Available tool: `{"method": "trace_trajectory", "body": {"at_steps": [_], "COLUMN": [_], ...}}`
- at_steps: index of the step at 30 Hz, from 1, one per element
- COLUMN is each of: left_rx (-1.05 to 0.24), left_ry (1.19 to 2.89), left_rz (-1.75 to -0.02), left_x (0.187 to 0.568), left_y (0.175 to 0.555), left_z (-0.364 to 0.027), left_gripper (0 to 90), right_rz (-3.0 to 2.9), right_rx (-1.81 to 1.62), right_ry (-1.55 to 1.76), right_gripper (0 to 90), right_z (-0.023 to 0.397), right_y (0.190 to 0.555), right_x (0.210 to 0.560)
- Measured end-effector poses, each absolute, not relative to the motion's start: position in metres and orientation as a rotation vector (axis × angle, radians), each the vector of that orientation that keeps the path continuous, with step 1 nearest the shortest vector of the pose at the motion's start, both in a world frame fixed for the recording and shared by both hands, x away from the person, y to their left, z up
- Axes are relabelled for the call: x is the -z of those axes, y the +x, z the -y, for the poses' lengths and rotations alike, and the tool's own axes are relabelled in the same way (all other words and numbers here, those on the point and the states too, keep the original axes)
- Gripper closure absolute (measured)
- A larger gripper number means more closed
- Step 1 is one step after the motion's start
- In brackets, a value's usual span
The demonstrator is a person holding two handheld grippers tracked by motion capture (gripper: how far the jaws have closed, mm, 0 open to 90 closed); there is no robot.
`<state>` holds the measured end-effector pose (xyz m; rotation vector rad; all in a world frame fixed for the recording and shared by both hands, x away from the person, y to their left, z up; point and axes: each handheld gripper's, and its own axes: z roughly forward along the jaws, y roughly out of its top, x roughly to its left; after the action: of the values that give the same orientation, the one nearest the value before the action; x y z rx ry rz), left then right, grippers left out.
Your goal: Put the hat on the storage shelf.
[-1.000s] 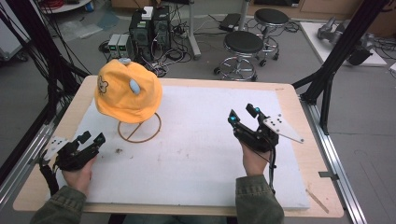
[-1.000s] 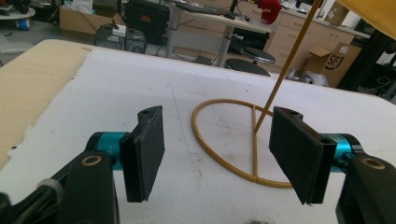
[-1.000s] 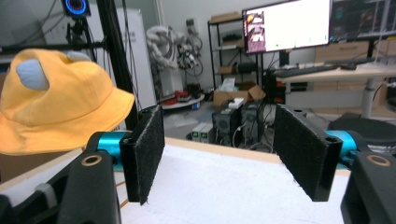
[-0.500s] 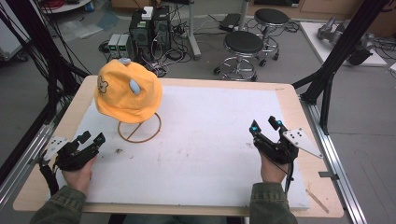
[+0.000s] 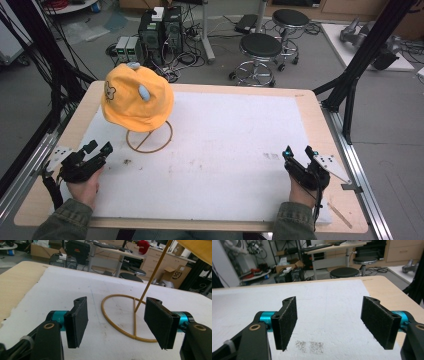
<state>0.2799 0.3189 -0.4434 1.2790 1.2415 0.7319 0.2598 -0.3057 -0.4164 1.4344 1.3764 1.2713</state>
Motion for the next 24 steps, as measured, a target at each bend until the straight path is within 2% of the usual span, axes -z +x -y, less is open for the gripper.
{"method": "trace_trajectory", "body": {"at_steps": [24], "left_rx": [-0.719], "left_ry": [1.279], "left_rz": [-1.247], "left_x": [0.4439], "left_y": [0.2807], "left_z": [-0.3184], "left_gripper": [35.8], "right_rz": [-1.351], "right_rx": [-1.272], "right_ry": [1.467], "right_gripper": [28.6], "right_z": [0.3075], "right_y": [0.2562], "right_x": [0.4214]}}
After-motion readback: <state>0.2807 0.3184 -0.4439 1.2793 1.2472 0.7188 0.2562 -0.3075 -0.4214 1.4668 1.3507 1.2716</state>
